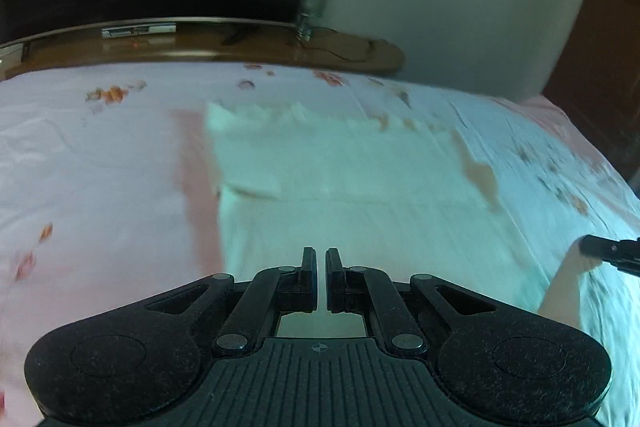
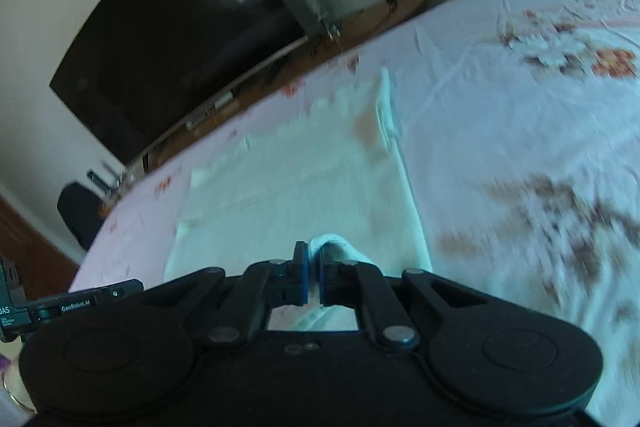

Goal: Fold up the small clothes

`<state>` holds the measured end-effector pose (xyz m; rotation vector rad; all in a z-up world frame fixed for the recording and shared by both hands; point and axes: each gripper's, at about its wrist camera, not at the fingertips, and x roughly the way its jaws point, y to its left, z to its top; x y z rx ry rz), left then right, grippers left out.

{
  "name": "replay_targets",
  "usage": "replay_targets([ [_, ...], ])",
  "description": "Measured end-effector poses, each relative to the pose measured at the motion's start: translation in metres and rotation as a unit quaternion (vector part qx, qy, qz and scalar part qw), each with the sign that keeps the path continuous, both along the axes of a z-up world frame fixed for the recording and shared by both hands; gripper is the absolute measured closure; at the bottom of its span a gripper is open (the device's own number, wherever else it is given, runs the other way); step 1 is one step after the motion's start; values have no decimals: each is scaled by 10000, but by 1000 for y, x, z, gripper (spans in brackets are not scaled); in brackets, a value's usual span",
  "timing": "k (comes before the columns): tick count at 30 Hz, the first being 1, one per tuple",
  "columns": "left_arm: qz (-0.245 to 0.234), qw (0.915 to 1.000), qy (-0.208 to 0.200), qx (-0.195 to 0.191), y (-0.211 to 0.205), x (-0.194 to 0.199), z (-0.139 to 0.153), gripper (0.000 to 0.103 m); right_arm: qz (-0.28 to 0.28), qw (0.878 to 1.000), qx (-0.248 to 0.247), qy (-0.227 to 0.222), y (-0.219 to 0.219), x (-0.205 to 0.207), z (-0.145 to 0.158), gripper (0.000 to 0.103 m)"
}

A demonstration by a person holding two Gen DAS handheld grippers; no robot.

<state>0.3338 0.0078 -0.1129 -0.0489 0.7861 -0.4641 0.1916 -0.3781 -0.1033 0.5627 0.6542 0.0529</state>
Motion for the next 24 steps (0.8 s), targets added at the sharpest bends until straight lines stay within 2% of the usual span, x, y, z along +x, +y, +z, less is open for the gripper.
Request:
replay_targets([
  [2, -87, 9999, 137, 53, -6, 19, -6, 98, 0, 10000, -21, -51, -4, 25, 0, 97],
  [4, -488, 9980, 371, 150, -15, 28, -11, 98, 36, 9997, -214, 105, -6, 46, -7, 97],
  [6, -785, 9944, 492, 515, -28, 30, -21, 98, 2, 9988, -355, 338, -11, 63, -18, 97],
  [8, -832, 9917, 698, 681, -34, 34, -33, 98, -83, 9980, -332, 525, -18, 78, -29, 97],
  [10, -808, 9901, 985, 589, -35, 37, -41, 98, -54, 9970, -251, 735, -21, 94, -39, 95],
  [11, -868, 9887, 1102, 523, -34, 35, -44, 98, 5, 9965, -182, 812, -22, 98, -42, 87],
  [12, -974, 9870, 1168, 511, -34, 33, -46, 98, 65, 9962, -173, 851, -22, 99, -42, 73],
  [15, -1364, 9803, 1307, 580, -32, 20, -47, 98, 299, 9965, -398, 670, -22, 86, -33, 60],
  [18, -1551, 9747, 1522, 516, -29, 8, -53, 98, 474, 9943, -677, 675, -24, 80, -31, 53],
  [24, -1607, 9735, 1568, 431, -28, -22, -55, 98, 867, 9844, -1205, 943, -6, 80, -45, 54],
])
